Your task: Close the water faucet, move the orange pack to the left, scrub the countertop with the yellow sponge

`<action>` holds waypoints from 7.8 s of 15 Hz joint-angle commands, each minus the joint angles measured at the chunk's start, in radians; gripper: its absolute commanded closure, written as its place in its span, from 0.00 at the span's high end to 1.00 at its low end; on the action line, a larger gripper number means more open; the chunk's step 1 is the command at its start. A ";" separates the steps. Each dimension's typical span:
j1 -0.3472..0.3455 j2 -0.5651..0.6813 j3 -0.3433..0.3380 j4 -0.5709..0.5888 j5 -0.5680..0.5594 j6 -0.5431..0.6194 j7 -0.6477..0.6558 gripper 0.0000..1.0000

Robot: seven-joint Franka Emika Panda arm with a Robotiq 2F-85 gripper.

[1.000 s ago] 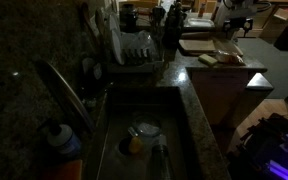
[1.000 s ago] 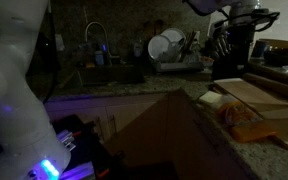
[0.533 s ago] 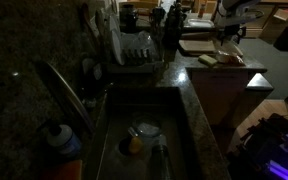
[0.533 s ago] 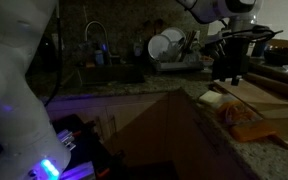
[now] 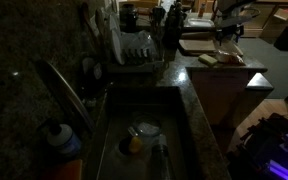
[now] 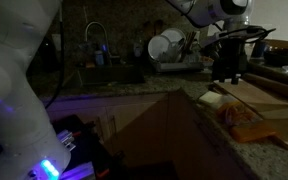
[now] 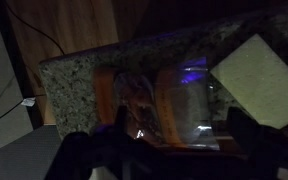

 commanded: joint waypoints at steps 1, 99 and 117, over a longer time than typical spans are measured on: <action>-0.038 0.099 -0.006 0.100 0.005 -0.042 -0.067 1.00; 0.350 -0.072 0.133 -0.192 -0.322 0.440 -0.259 0.73; -0.068 -0.196 0.068 -0.258 0.029 0.183 -0.669 1.00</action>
